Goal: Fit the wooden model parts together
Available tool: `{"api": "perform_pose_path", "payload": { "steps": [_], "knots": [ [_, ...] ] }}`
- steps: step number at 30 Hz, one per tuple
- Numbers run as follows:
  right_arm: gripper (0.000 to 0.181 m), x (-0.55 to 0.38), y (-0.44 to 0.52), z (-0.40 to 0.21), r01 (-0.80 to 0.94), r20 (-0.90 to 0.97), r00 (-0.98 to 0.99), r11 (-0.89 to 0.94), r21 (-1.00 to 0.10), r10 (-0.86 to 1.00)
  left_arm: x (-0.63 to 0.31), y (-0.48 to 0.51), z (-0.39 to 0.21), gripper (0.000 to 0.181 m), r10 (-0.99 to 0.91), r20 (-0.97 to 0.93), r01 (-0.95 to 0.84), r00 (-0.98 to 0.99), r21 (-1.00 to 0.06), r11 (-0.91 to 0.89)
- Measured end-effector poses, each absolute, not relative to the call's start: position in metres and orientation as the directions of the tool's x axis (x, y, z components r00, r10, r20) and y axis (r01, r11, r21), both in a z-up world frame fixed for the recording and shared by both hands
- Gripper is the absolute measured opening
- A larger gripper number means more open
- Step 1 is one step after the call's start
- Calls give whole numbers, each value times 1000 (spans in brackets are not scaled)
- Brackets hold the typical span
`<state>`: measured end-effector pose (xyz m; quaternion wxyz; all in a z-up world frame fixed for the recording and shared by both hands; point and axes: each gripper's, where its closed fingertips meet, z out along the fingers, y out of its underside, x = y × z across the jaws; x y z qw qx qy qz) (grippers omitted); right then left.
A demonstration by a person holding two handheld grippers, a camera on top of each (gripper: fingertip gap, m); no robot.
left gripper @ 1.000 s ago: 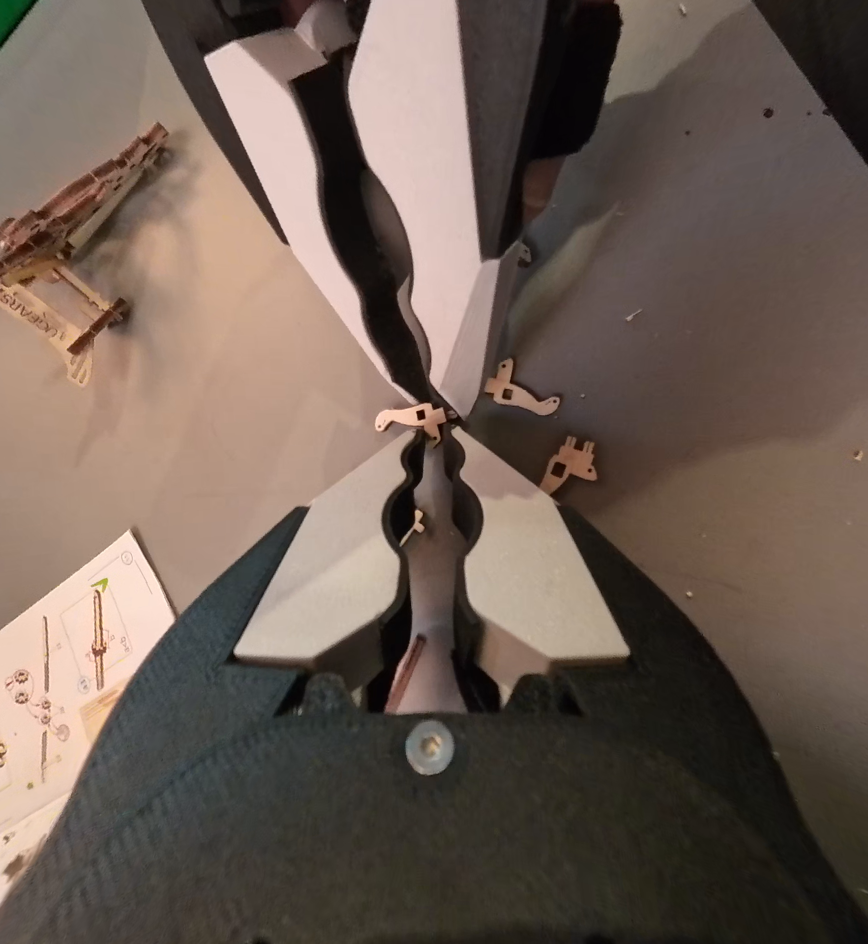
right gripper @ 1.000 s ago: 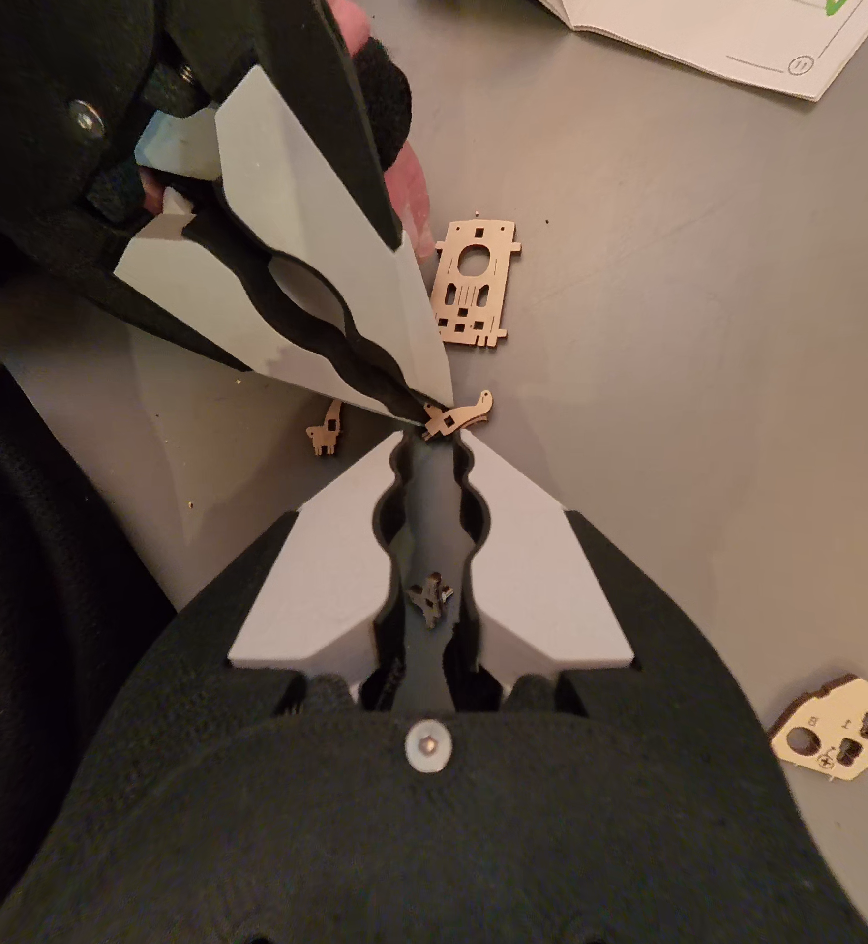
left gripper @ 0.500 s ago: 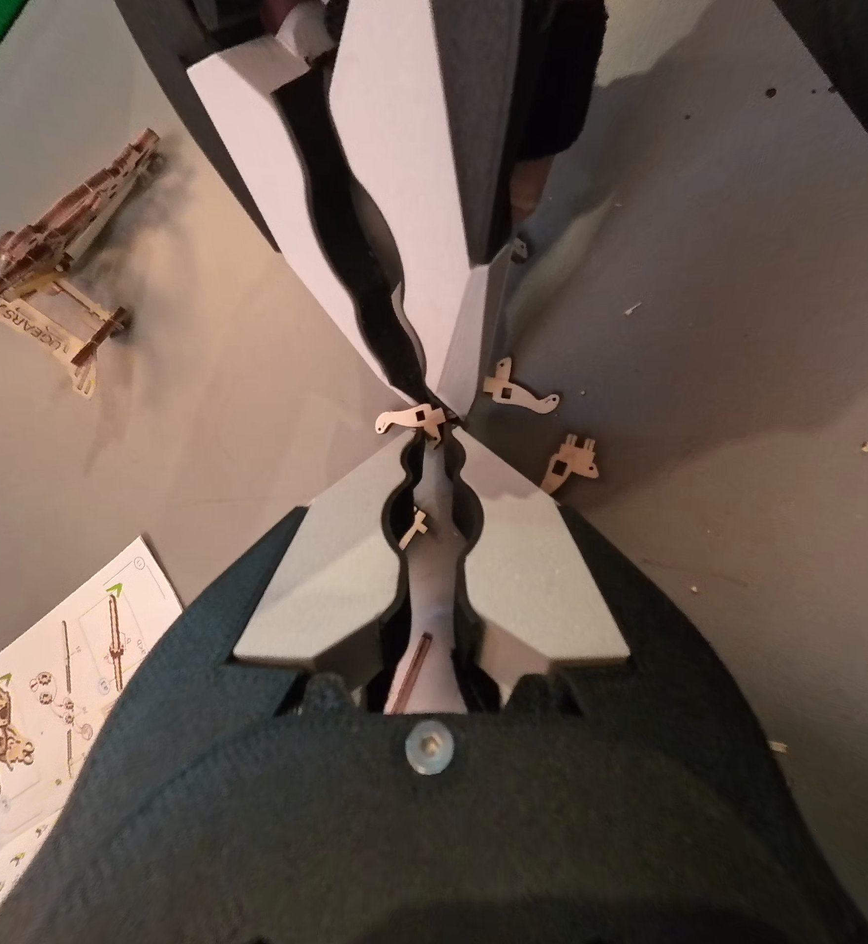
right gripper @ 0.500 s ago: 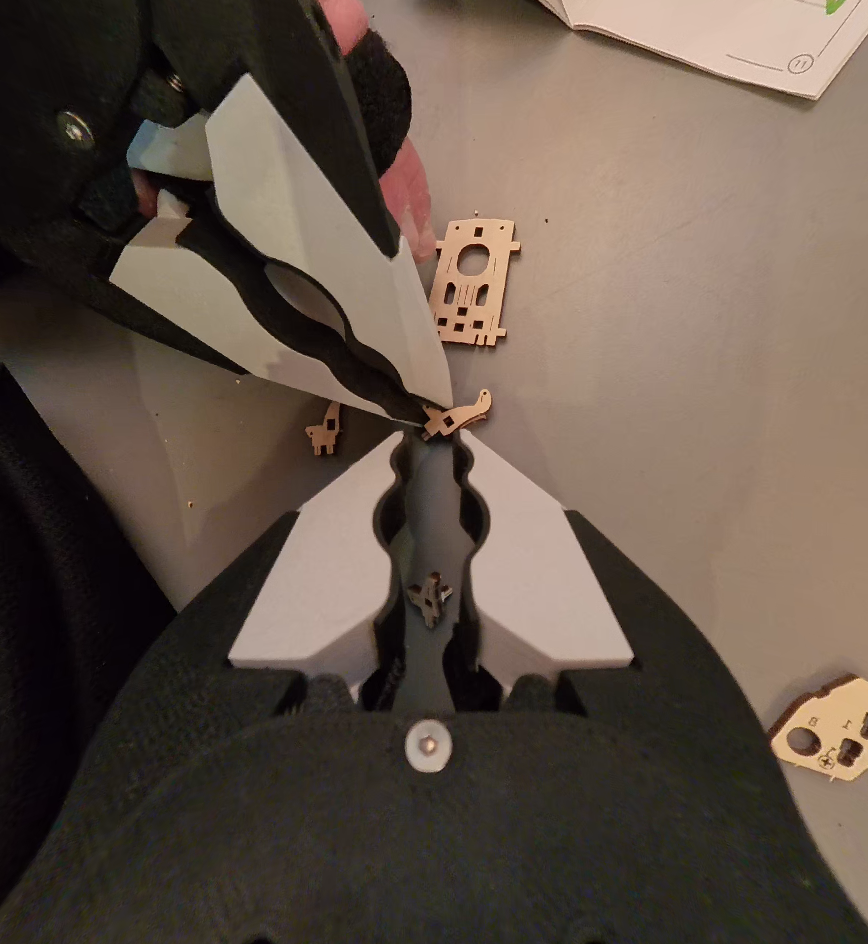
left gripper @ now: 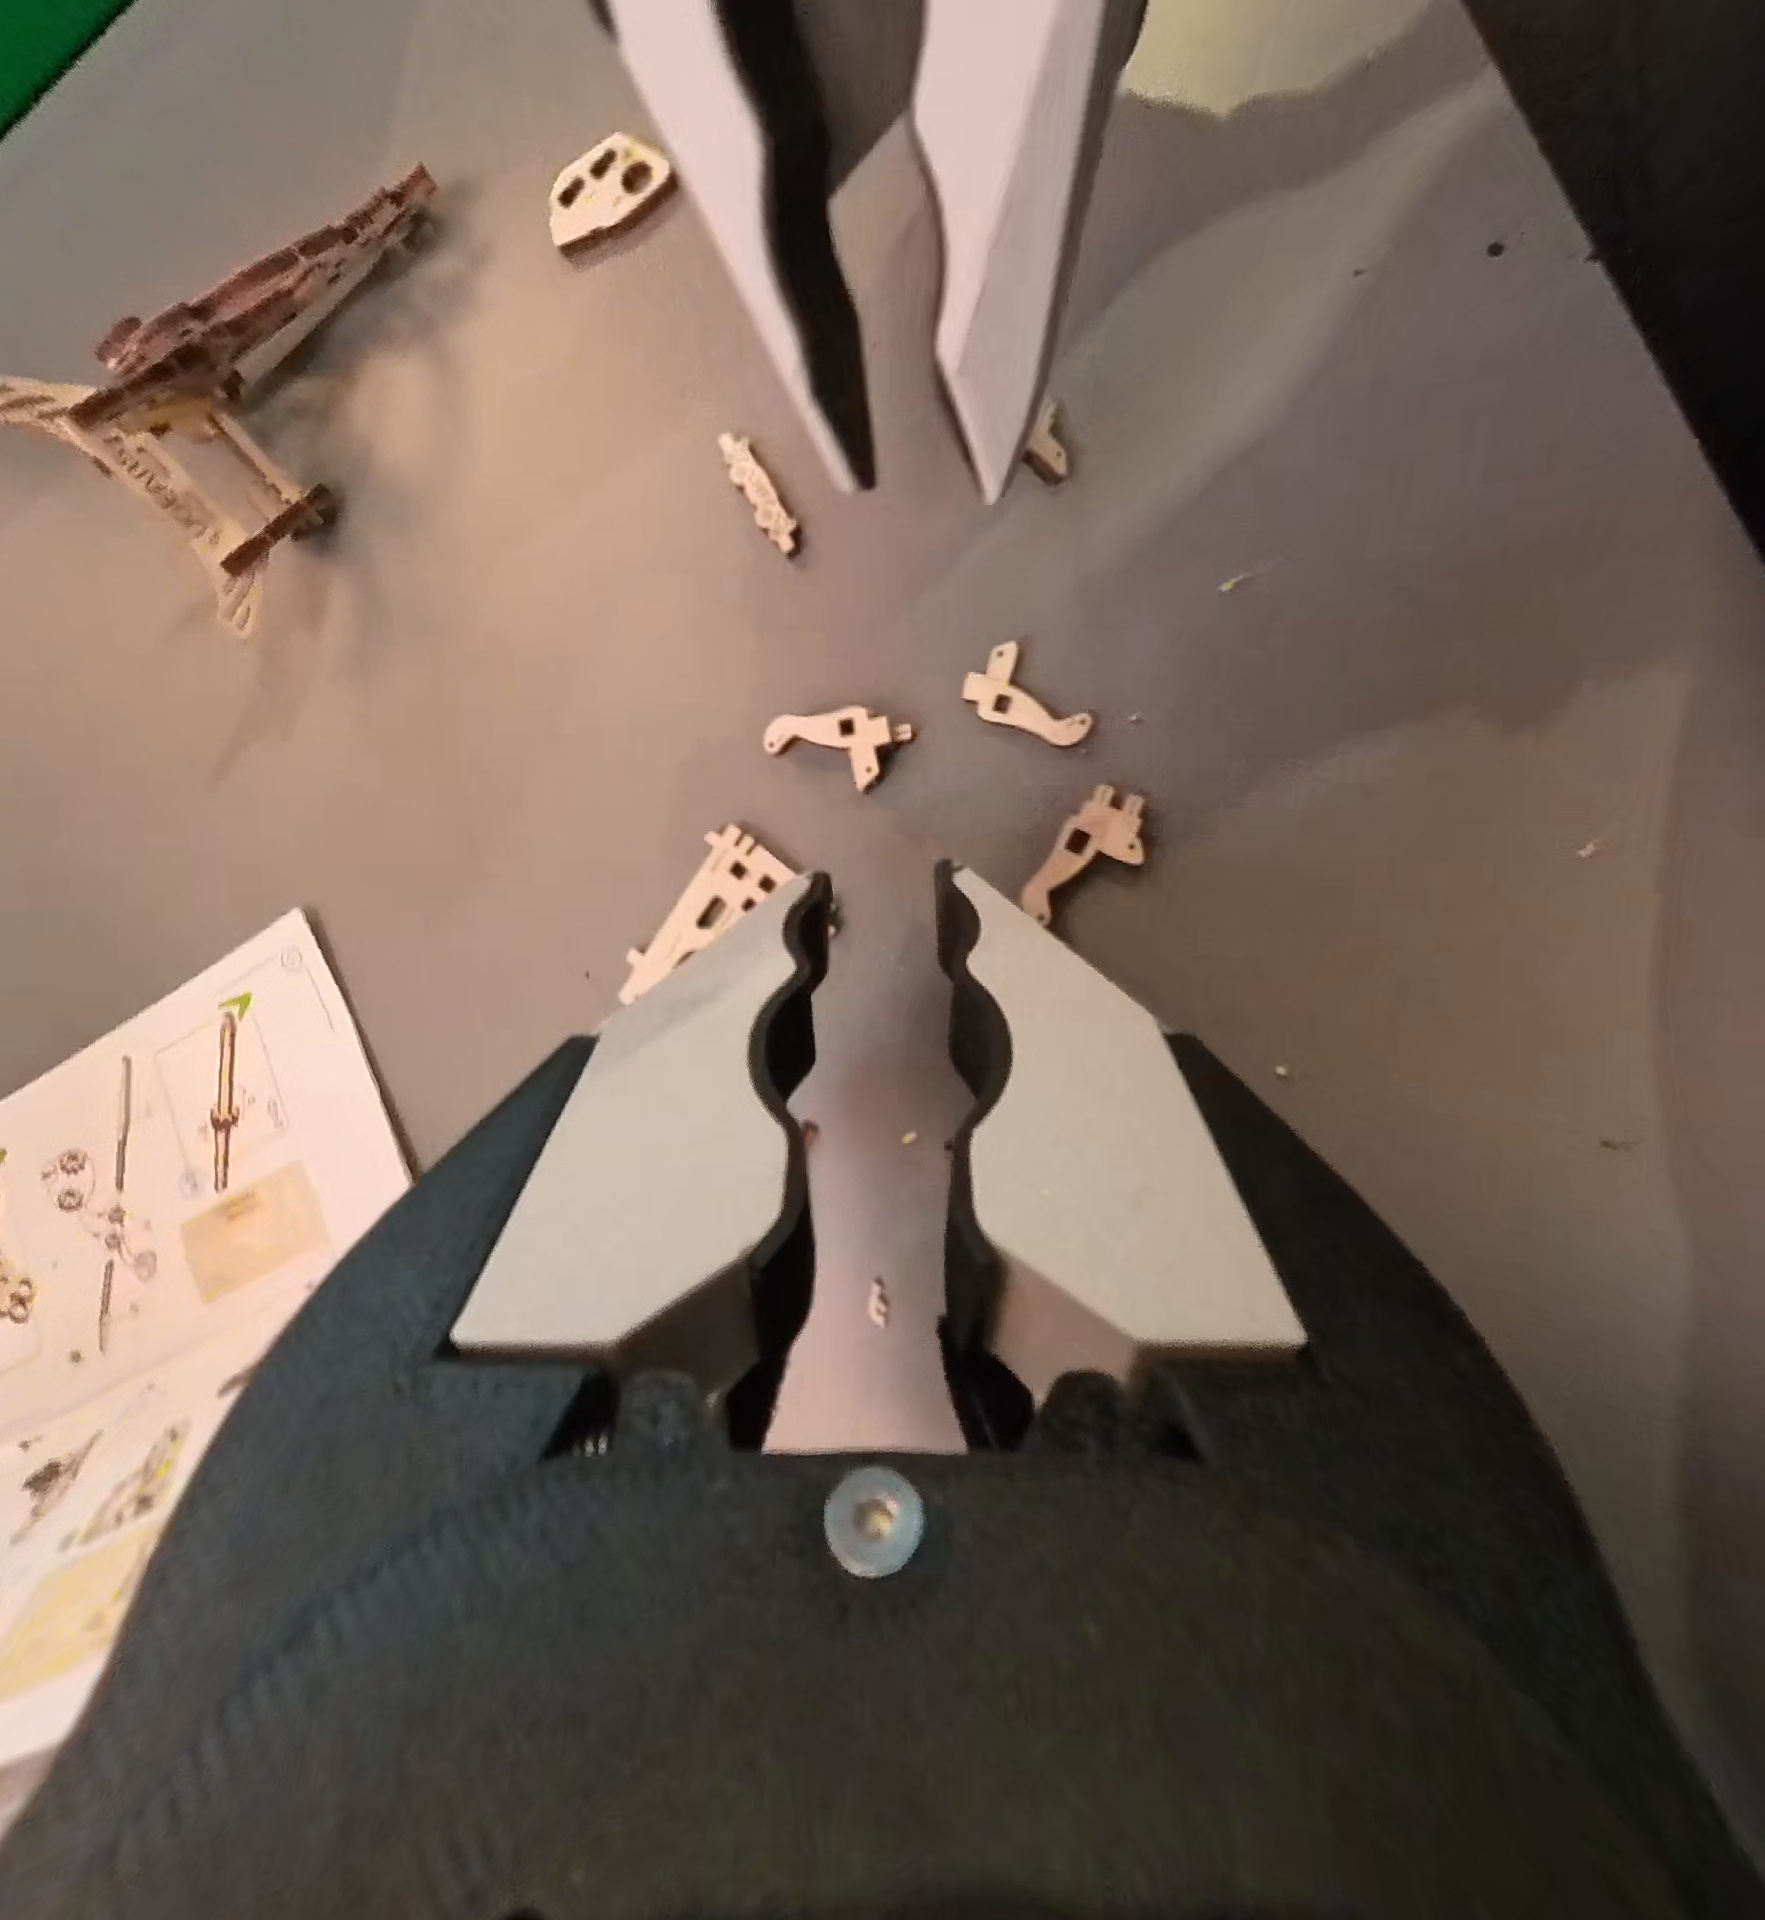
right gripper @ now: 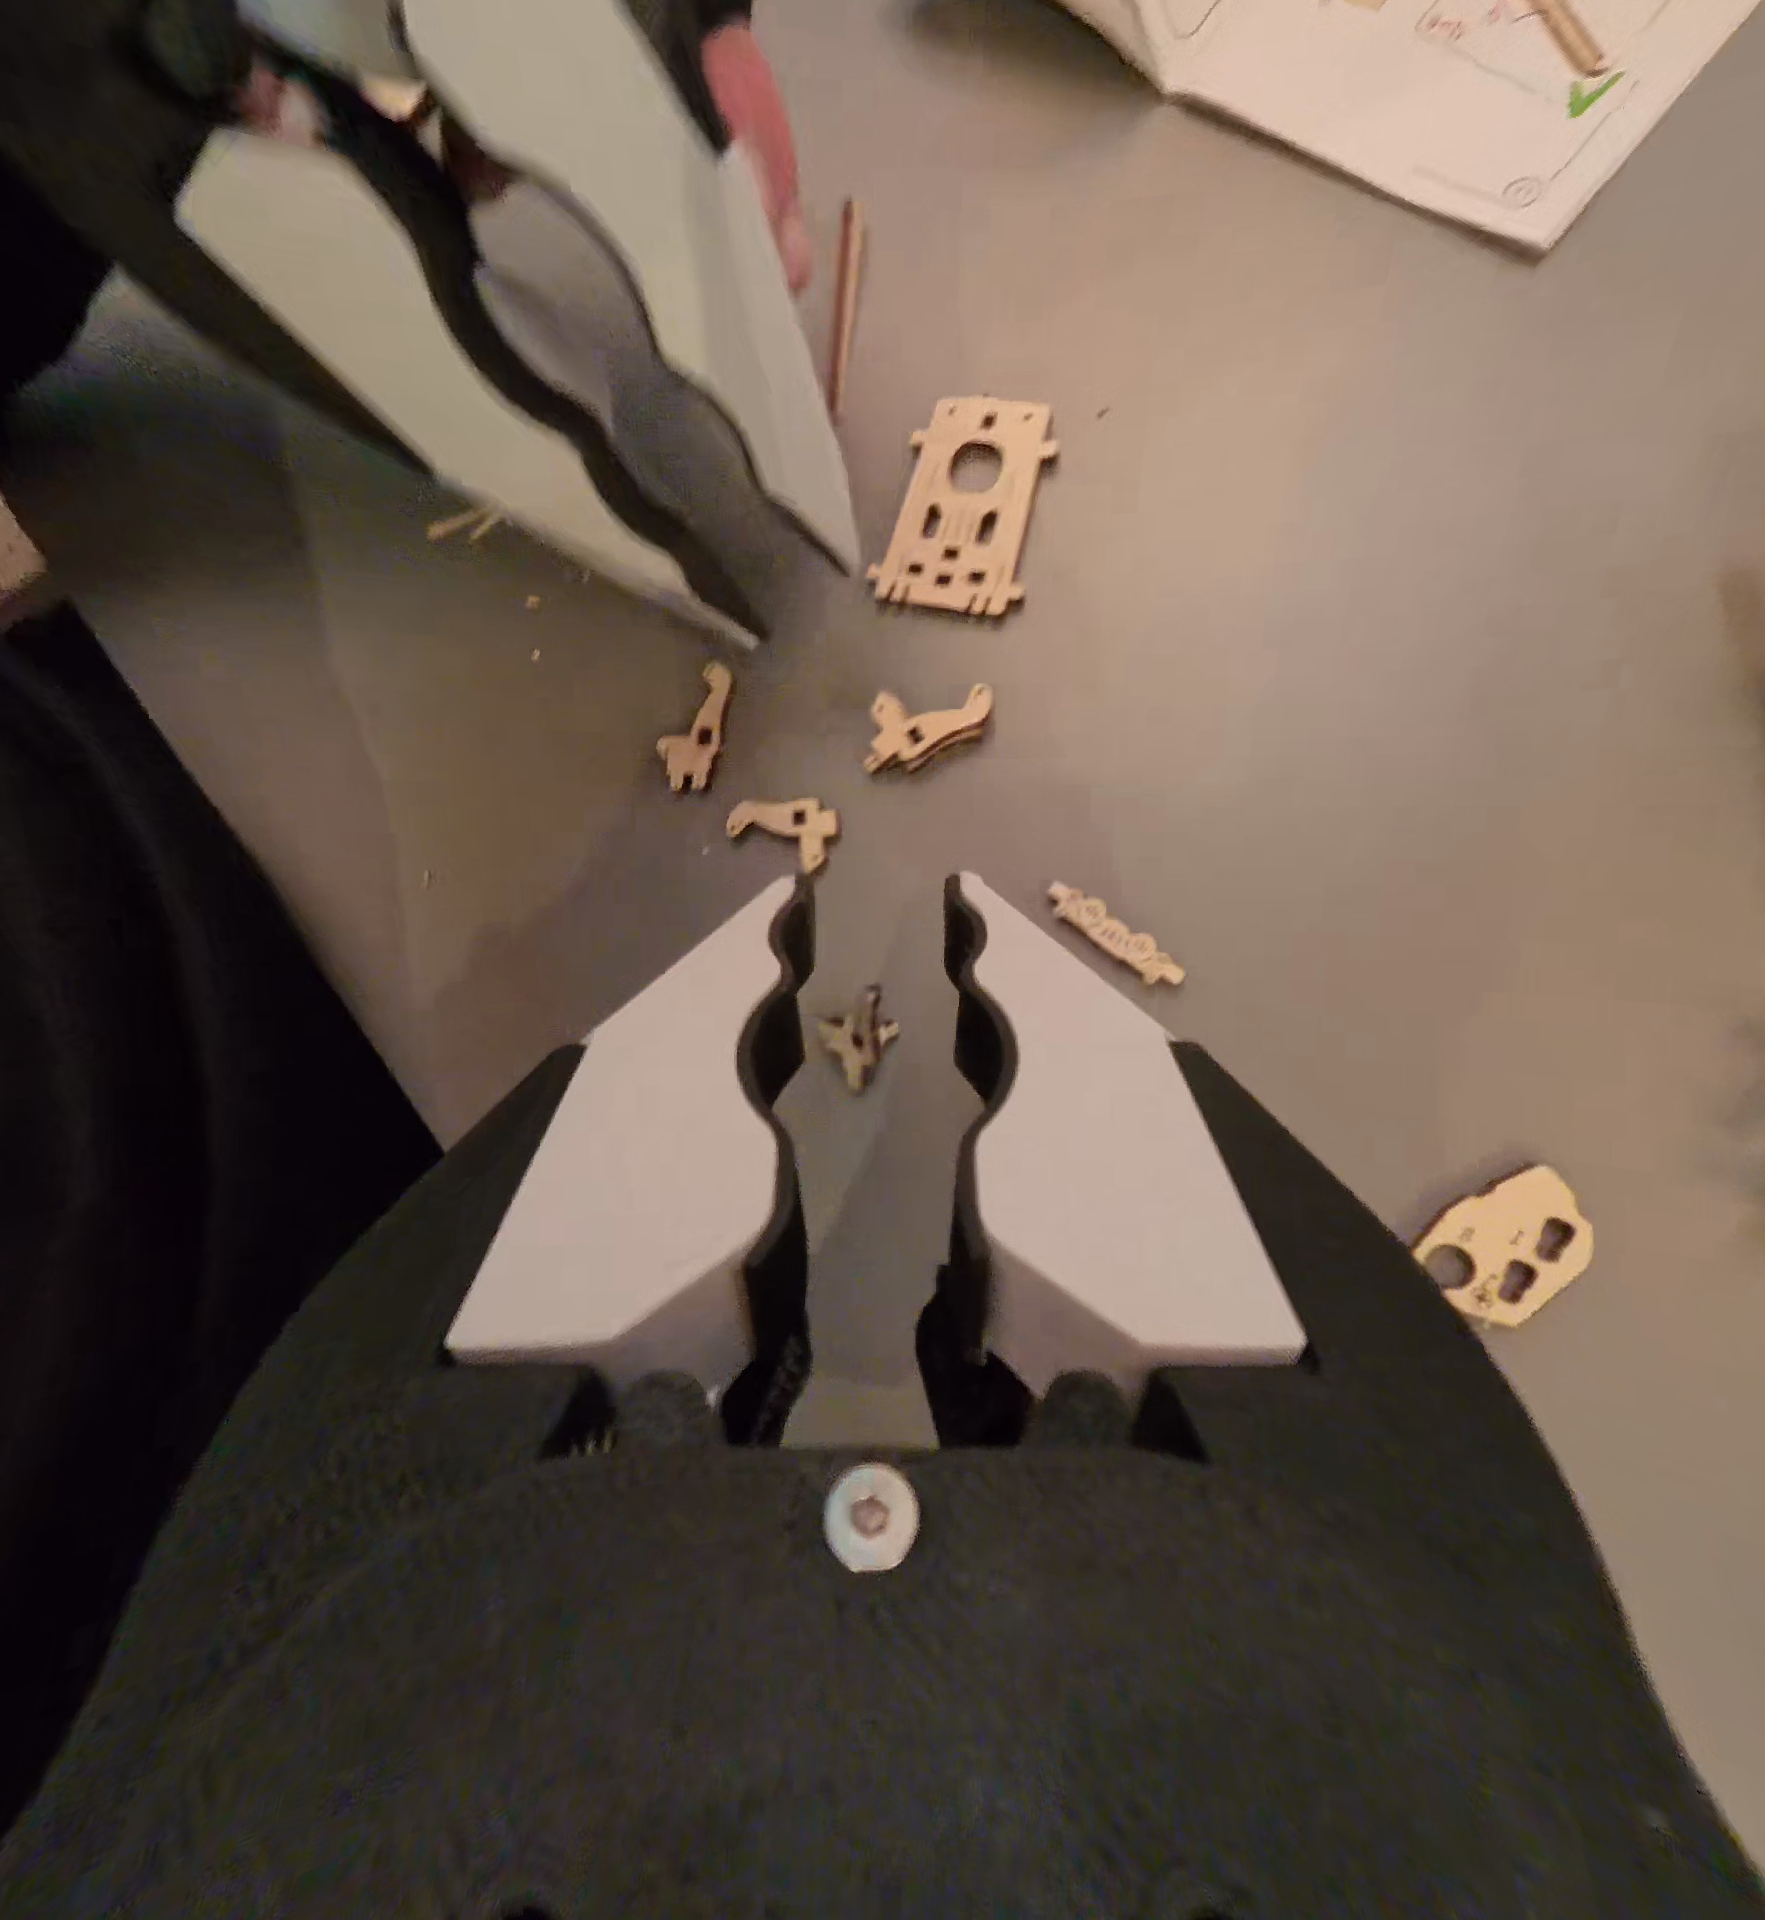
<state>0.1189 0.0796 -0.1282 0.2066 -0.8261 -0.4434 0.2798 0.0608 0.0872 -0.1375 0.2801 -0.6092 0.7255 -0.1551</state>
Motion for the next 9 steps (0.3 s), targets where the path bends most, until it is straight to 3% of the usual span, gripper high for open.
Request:
{"api": "perform_pose_path", "payload": {
  "steps": [9],
  "knots": [
    [26,147,48,-152,734,-157,427,-443,-514,891,48,71,-139,16,-977,-209,-796,-30,-587,150]
  ]
}}
